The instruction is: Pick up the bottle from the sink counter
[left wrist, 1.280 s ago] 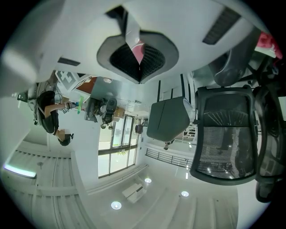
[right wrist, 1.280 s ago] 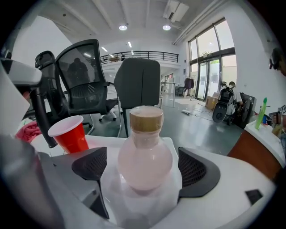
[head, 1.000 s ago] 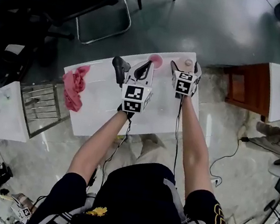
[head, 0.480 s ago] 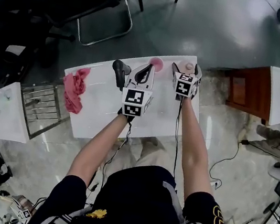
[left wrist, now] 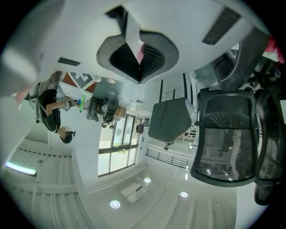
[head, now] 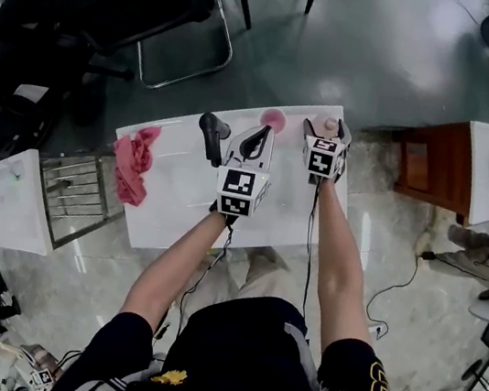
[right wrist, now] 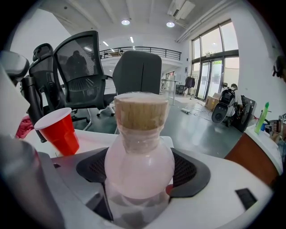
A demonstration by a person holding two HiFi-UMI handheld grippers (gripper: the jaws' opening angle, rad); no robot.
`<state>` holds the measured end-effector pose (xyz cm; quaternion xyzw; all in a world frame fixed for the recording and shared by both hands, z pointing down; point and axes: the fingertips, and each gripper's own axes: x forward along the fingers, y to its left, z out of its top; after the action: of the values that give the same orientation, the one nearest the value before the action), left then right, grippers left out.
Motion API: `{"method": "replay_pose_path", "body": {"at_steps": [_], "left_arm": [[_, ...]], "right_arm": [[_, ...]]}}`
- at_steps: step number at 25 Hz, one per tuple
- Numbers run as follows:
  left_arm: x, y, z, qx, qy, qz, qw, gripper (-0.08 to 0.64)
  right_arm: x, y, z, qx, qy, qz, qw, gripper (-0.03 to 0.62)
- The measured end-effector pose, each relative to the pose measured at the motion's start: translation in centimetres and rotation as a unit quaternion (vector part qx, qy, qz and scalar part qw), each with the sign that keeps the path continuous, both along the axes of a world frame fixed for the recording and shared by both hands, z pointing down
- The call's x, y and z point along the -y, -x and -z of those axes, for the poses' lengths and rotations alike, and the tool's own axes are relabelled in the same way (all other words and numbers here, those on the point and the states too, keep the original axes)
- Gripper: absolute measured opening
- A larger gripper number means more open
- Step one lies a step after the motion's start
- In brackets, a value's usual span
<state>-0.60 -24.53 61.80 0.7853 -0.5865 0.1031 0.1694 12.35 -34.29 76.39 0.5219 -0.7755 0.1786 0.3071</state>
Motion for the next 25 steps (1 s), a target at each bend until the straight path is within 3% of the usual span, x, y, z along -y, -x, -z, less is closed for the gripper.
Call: {"method": "replay_pose_path", "body": {"at_steps": [9,25], "left_arm": [[-0.7,0.8,1.5,0.003,-0.014,0.003,0.9999,0.018],[-2.0,1.7,3.8,0.003,-0.031,0.020,0.9993,0.018]], "right_arm": [[-0.5,-0.3,0.4,-0.006,0.003,0.005,1.000,0.419],[-1.6,0.4,7.0,0.007,-0.050,0.033,0.998,0.419]]}}
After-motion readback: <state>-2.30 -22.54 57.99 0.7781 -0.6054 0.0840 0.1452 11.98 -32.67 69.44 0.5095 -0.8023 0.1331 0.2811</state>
